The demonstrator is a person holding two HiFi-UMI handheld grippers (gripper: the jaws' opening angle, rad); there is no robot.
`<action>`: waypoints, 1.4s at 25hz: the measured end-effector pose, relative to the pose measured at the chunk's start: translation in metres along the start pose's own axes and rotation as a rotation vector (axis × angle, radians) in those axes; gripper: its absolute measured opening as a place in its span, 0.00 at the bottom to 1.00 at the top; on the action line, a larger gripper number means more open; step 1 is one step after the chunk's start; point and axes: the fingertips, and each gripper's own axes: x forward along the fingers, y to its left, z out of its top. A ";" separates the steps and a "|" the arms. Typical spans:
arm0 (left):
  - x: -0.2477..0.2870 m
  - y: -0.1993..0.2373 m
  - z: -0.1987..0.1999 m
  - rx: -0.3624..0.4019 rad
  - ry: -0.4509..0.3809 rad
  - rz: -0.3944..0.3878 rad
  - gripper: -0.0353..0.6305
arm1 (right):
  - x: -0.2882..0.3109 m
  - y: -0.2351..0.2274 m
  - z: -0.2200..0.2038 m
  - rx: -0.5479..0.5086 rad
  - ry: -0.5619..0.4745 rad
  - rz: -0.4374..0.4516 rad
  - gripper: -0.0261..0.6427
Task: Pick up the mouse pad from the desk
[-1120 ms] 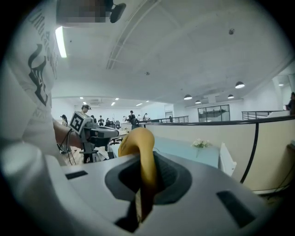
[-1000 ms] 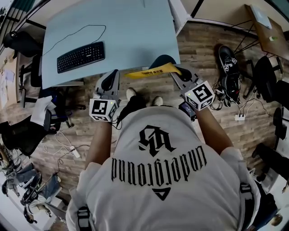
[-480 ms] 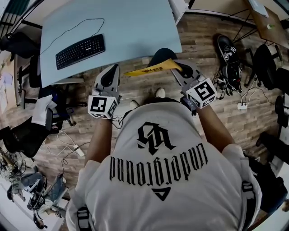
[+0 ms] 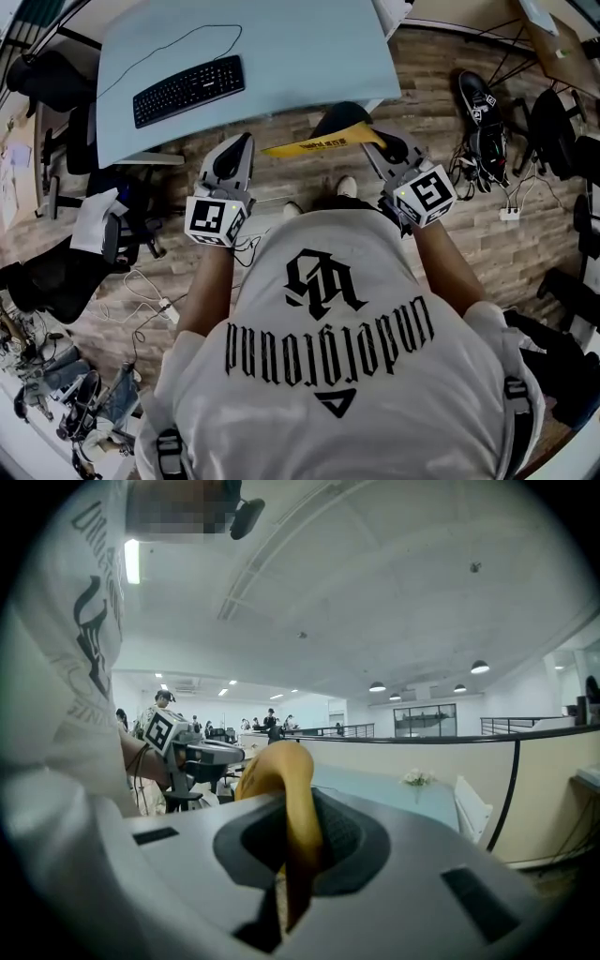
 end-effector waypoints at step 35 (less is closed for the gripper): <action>-0.116 0.033 -0.025 -0.011 -0.019 -0.068 0.06 | 0.020 0.130 -0.003 -0.009 -0.016 -0.085 0.08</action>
